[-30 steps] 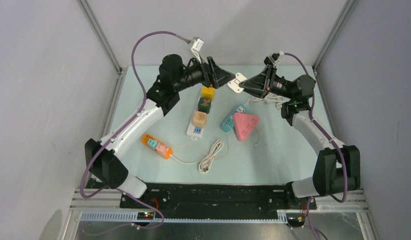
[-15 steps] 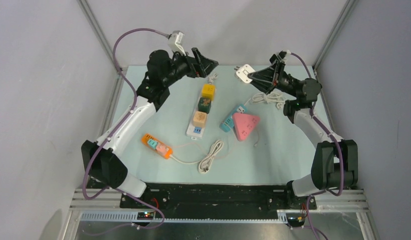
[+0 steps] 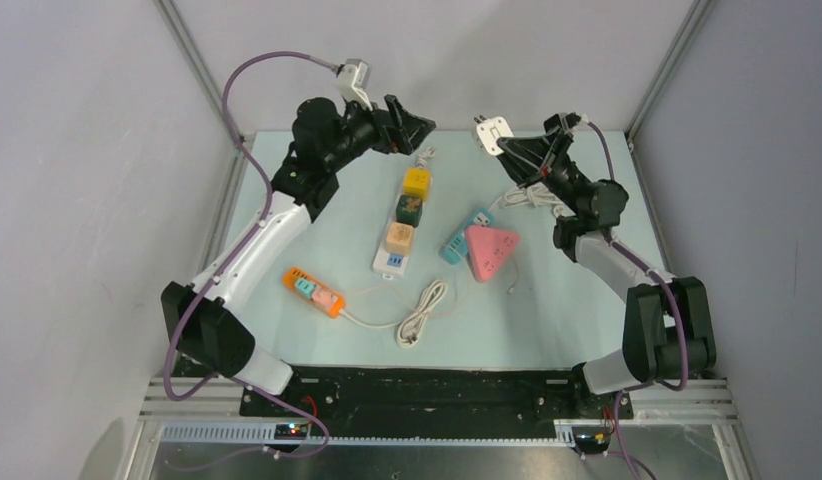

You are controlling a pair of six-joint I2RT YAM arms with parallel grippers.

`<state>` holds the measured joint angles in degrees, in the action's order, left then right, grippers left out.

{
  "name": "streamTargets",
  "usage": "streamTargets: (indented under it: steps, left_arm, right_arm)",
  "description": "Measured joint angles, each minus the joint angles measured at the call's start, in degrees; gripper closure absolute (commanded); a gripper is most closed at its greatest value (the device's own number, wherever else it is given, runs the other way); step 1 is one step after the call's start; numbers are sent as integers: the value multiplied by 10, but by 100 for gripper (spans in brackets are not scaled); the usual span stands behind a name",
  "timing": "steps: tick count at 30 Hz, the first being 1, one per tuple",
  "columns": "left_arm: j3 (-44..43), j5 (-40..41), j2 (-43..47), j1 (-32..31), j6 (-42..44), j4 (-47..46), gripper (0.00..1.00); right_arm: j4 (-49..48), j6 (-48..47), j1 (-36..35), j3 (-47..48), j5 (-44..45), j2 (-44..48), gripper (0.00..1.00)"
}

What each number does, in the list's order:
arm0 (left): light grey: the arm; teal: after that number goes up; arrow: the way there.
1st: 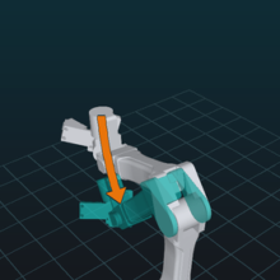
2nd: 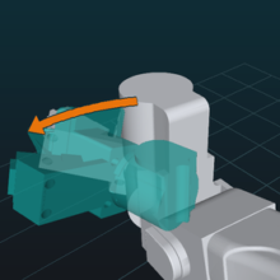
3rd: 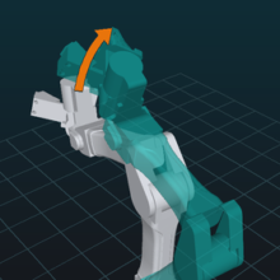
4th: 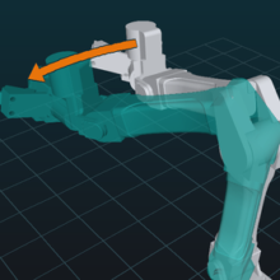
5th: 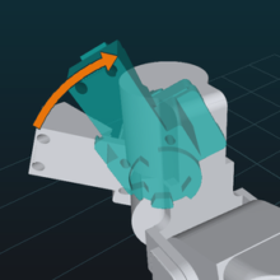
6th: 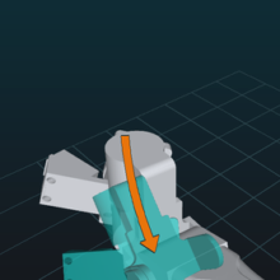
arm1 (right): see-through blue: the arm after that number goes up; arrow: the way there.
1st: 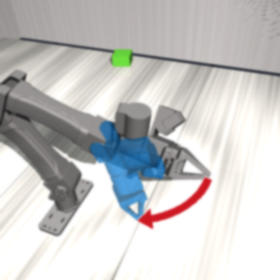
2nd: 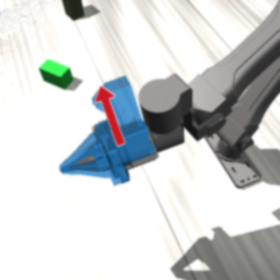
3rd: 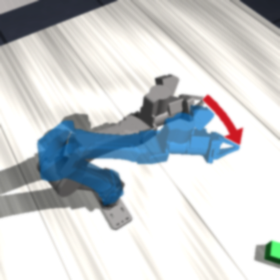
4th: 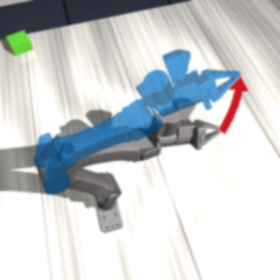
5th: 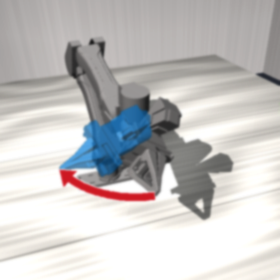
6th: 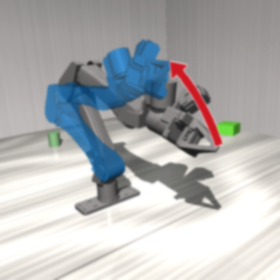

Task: Insert the plug
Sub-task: Adjust the plug.

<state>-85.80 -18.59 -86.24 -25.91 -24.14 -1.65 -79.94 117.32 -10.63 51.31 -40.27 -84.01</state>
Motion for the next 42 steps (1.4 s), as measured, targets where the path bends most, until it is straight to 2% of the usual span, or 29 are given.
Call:
streamTargets:
  steps: [2,4,8,11,15,18,20,24,32,37,42]
  left_arm:
    - [8,2,1,0,5,0,0]
    - [18,4,2,0,9,1,0]
    - [42,4,5,0,20,10,0]
    - [61,3,8,0,22,12,0]
    - [83,-9,9,-2,28,15,0]
    - [105,-21,14,-14,71,22,0]
    - [127,-28,26,-29,113,30,0]
    - [178,-54,63,-67,216,42,0]
    - [224,-107,90,-178,388,48,0]
    - [226,-114,89,-227,439,52,4]
    - [226,-100,68,-257,459,52,17]
  right_arm:
    - [19,0,7,0,-19,8,100]
    - [78,0,24,0,-65,26,100]
    - [267,-21,51,3,-152,71,100]
    - [476,-126,57,10,-202,98,100]
    - [790,-325,67,27,-222,104,100]
    - [955,-425,77,32,-209,98,100]
    - [1034,-460,82,36,-191,96,100]
    - [1135,-468,87,47,-160,96,100]
    - [1244,-416,90,51,-117,114,100]
    - [1277,-377,77,51,-97,129,100]
    - [1290,-348,51,52,-89,130,100]
